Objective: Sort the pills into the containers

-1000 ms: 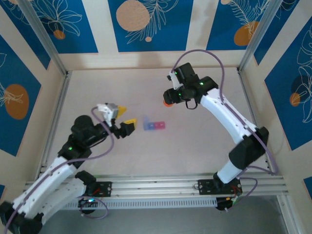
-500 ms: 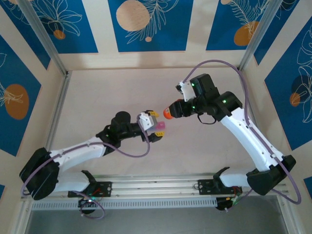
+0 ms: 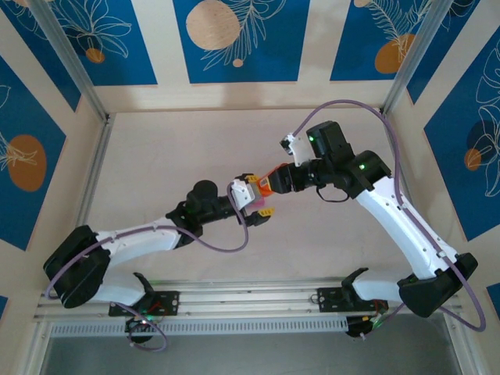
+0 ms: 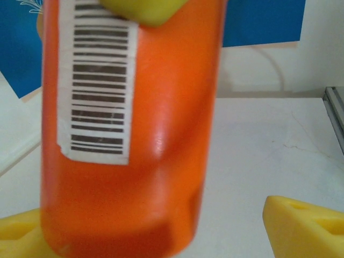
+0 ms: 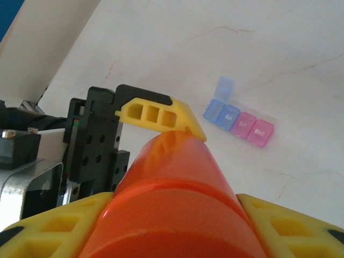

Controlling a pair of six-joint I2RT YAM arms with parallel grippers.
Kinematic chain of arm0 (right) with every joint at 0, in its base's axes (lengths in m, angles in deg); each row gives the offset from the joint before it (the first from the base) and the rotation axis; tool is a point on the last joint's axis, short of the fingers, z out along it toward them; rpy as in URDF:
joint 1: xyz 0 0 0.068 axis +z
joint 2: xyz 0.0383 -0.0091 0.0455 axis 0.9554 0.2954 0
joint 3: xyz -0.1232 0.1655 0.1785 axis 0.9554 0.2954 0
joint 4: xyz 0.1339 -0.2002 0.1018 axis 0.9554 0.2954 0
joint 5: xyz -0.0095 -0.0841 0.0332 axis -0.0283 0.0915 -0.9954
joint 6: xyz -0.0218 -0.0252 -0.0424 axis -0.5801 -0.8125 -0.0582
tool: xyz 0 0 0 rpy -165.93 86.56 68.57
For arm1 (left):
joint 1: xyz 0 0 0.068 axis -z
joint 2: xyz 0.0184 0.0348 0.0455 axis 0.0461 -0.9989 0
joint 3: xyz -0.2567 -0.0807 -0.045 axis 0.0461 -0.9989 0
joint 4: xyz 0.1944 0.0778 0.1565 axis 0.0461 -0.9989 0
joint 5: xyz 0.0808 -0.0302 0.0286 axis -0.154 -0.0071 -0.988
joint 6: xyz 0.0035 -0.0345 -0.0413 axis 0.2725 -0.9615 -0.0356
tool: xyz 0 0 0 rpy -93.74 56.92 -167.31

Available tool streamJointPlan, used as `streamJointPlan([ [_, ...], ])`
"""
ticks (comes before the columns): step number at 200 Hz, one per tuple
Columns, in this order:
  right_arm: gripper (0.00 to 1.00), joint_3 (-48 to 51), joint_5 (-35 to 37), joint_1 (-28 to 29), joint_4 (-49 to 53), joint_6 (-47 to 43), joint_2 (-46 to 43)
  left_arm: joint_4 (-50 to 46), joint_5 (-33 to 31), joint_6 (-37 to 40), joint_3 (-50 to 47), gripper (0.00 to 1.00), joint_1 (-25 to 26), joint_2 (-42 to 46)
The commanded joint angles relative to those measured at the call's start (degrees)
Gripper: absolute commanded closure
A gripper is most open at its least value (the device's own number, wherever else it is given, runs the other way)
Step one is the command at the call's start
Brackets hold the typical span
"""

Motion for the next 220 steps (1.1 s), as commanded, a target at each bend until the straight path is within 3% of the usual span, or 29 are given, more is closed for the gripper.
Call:
streamJointPlan([
  [1, 0.62, 0.6, -4.0, 1.5, 1.9, -0.2, 0.2, 6.9, -1.0, -1.0, 2.2, 0.16, 0.6, -0.6],
  [42, 0.62, 0.4, -2.9, 1.8, 3.5, -1.0, 0.0, 8.6, -1.1, -0.2, 1.5, 0.16, 0.4, -0.7],
  [86, 0.62, 0.7, -3.7, 1.9, 3.4, -1.1, 0.4, 12.1, 7.0, -1.2, 0.6, 0.17, 0.4, -1.3],
  [130, 0.62, 0.4, -4.6, 1.9, 3.5, -1.2, 0.2, 10.3, 6.5, -0.7, 1.1, 0.20, 0.4, -2.0],
  [182, 0.62, 1.0, -4.0, 2.0, 4.1, -1.6, 0.0, 8.5, 6.2, 0.8, 2.3, 0.42, 0.5, -2.6],
  [209, 0.62, 0.9, -3.8, 2.0, 4.3, -1.6, -0.2, 8.5, 6.4, 0.9, 2.2, 0.49, 0.5, -3.0],
  [220, 0.62, 1.0, -3.6, 2.2, 4.3, -1.5, -0.1, 8.1, 6.5, 1.0, 2.4, 0.57, 0.4, -3.1],
])
